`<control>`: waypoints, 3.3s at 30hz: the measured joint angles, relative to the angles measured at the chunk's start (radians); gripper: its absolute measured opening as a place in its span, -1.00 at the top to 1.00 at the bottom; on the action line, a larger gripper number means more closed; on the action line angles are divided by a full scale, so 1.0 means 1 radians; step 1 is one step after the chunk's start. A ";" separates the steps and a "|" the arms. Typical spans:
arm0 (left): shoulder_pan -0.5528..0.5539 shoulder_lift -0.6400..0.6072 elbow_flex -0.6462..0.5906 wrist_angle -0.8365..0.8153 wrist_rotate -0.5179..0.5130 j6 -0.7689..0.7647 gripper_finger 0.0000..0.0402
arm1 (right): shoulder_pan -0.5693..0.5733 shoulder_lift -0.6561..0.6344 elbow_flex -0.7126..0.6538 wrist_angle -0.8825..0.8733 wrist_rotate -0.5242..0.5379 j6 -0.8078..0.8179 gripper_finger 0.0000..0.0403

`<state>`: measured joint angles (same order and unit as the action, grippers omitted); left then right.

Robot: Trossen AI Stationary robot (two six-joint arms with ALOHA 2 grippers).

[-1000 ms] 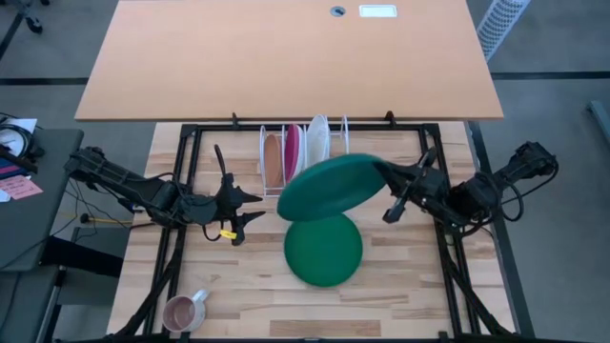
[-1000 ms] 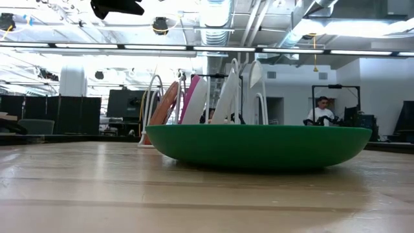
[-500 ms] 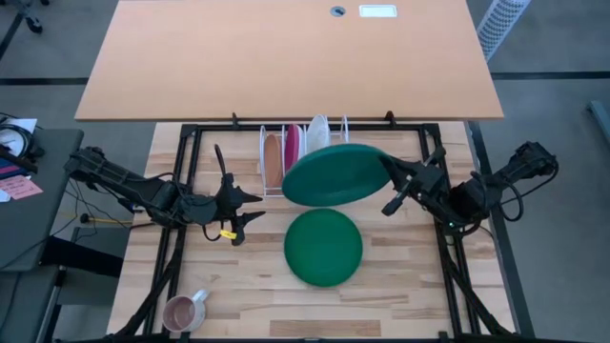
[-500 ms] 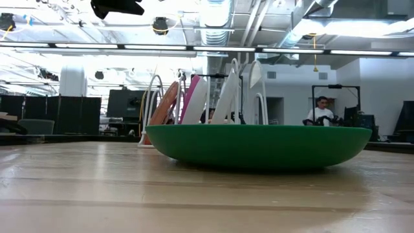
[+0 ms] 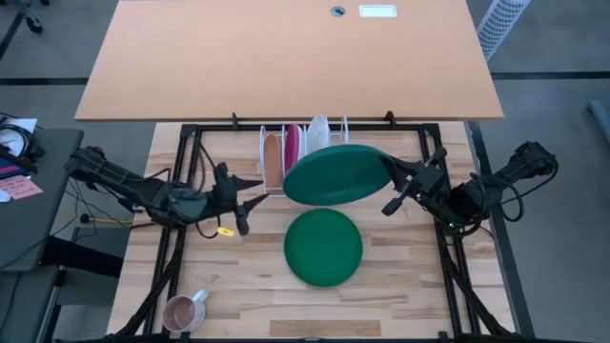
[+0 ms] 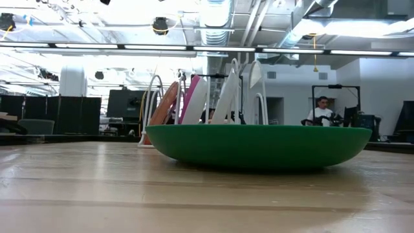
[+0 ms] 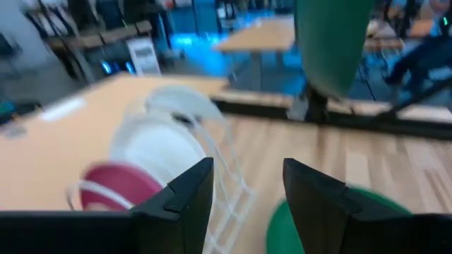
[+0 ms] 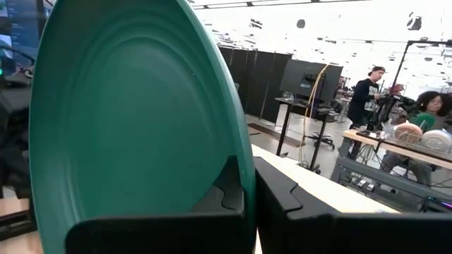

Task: Sort dishes
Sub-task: Put the dark green plate in the dish rack

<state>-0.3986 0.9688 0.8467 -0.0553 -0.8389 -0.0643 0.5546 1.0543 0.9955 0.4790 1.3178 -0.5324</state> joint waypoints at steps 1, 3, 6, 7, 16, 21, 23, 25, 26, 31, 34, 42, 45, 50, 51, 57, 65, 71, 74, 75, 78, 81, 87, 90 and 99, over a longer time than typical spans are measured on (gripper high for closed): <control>-0.005 0.000 0.000 0.034 -0.005 0.030 0.20 | 0.000 0.000 0.000 0.000 0.000 0.000 0.94; -0.016 0.000 0.000 0.097 -0.007 0.085 0.23 | 0.000 0.000 0.000 0.001 0.000 -0.001 0.94; -0.034 0.000 0.000 0.146 -0.007 0.124 0.23 | 0.000 0.000 0.000 -0.004 0.000 -0.001 0.94; -0.037 0.000 0.000 0.154 -0.005 0.132 0.23 | 0.000 0.000 0.000 -0.004 0.000 -0.002 0.94; -0.044 0.000 0.000 0.160 0.012 0.162 -0.07 | 0.000 0.000 0.000 -0.004 -0.001 -0.001 0.94; -0.050 0.039 0.000 0.202 0.012 0.186 -0.31 | -0.003 0.000 0.000 -0.004 -0.007 0.001 0.94; -0.061 0.071 0.000 0.272 0.016 0.229 -0.36 | -0.010 0.004 0.000 -0.003 -0.010 0.009 0.94; -0.073 0.110 0.000 0.353 0.016 0.288 -0.37 | -0.020 0.014 0.000 -0.001 -0.011 0.012 0.94; -0.078 0.130 0.000 0.397 0.010 0.320 -0.37 | -0.024 0.019 0.000 -0.002 -0.015 0.012 0.94; -0.093 0.214 0.000 0.601 -0.114 0.485 -0.36 | -0.066 0.065 0.000 0.028 -0.048 0.017 0.94; -0.096 0.243 0.000 0.664 -0.209 0.532 -0.36 | -0.085 0.083 0.000 0.052 -0.048 -0.018 0.94; -0.096 0.245 0.000 0.674 -0.312 0.562 -0.36 | -0.127 0.123 0.000 0.104 -0.122 -0.025 0.94; -0.096 0.245 0.000 0.675 -0.347 0.561 -0.30 | -0.139 0.142 0.000 0.112 -0.127 -0.025 0.94; -0.096 0.245 0.000 0.674 -0.355 0.560 -0.15 | -0.158 0.163 0.000 0.142 -0.146 -0.026 0.94; -0.096 0.245 0.000 0.674 -0.355 0.560 -0.12 | -0.160 0.163 0.000 0.144 -0.158 -0.026 0.94; -0.096 0.245 0.000 0.671 -0.374 0.555 0.06 | -0.164 0.163 0.000 0.150 -0.198 -0.018 0.94; -0.091 0.245 0.000 0.678 -0.398 0.567 0.19 | -0.169 0.218 0.004 0.200 -0.226 -0.040 0.94; -0.089 0.242 0.002 0.679 -0.486 0.603 0.24 | -0.177 0.291 0.066 0.218 -0.231 -0.115 0.94; -0.092 0.242 0.002 0.678 -0.522 0.643 0.32 | -0.177 0.331 0.102 0.217 -0.228 -0.152 0.94; -0.094 0.242 0.002 0.678 -0.528 0.650 0.36 | -0.177 0.344 0.113 0.219 -0.221 -0.166 0.94; -0.099 0.241 0.002 0.680 -0.538 0.651 0.45 | -0.177 0.373 0.140 0.223 -0.200 -0.207 0.94; -0.105 0.240 0.002 0.681 -0.546 0.646 0.53 | -0.176 0.392 0.160 0.222 -0.168 -0.229 0.94; -0.117 0.240 0.002 0.684 -0.536 0.651 0.56 | -0.154 0.396 0.172 0.217 -0.119 -0.277 0.94; -0.119 0.240 0.002 0.685 -0.527 0.654 0.57 | -0.145 0.387 0.172 0.217 -0.118 -0.278 0.94; -0.119 0.241 0.002 0.697 -0.519 0.661 0.57 | -0.142 0.384 0.172 0.217 -0.113 -0.288 0.94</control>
<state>-0.5175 1.2102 0.8482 0.6415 -1.3582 0.5962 0.4126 1.4387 1.1679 0.6964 1.2049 -0.8207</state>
